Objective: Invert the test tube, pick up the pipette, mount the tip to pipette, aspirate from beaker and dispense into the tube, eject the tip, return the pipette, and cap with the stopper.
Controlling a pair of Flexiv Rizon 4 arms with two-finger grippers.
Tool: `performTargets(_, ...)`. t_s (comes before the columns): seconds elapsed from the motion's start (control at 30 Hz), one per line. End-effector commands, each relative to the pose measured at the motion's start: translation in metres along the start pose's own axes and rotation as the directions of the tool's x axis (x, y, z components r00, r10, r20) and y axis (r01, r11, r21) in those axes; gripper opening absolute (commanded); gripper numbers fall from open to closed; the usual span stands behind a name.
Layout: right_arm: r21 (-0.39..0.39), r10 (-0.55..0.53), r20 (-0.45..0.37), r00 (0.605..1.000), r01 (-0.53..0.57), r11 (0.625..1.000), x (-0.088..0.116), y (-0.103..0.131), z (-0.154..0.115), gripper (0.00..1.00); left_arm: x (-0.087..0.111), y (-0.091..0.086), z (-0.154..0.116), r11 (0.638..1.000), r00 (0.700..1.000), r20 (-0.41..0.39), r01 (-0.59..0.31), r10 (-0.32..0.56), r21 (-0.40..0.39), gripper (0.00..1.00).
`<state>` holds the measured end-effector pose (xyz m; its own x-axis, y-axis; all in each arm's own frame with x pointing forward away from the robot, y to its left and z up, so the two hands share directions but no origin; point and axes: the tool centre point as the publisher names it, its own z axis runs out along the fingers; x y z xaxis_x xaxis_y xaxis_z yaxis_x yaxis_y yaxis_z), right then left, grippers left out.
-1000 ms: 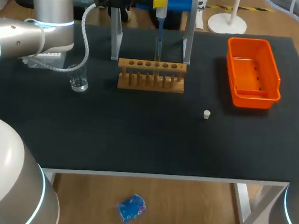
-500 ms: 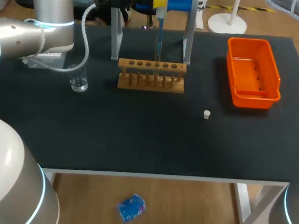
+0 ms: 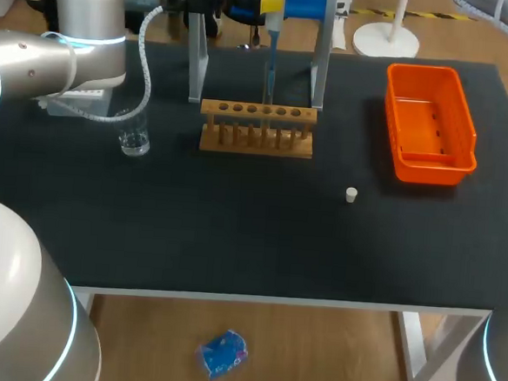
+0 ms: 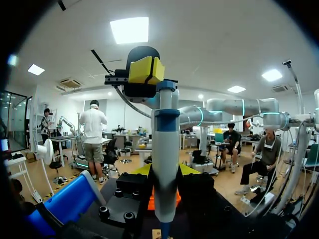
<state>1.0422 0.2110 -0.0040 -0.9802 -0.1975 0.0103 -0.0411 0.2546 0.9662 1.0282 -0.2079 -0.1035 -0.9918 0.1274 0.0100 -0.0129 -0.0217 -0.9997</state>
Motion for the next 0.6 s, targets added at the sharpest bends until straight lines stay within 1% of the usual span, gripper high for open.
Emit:
performTargets(0.03,0.004,-0.003,-0.004,1.000,0.003,1.000,0.003,0.002,-0.001,0.00,0.000,-0.001,0.000,1.000,1.000,0.001,0.000,0.000,-0.001,0.00)
performTargets(0.3,0.005,0.000,-0.008,1.000,0.000,1.000,0.009,0.000,0.000,0.00,0.000,-0.001,0.000,1.000,1.000,0.001,0.000,0.000,-0.001,0.00)
performTargets(0.6,0.006,0.019,-0.016,1.000,-0.019,1.000,0.007,-0.009,0.004,0.00,0.000,-0.001,0.000,1.000,1.000,0.001,0.000,0.000,-0.001,0.00)
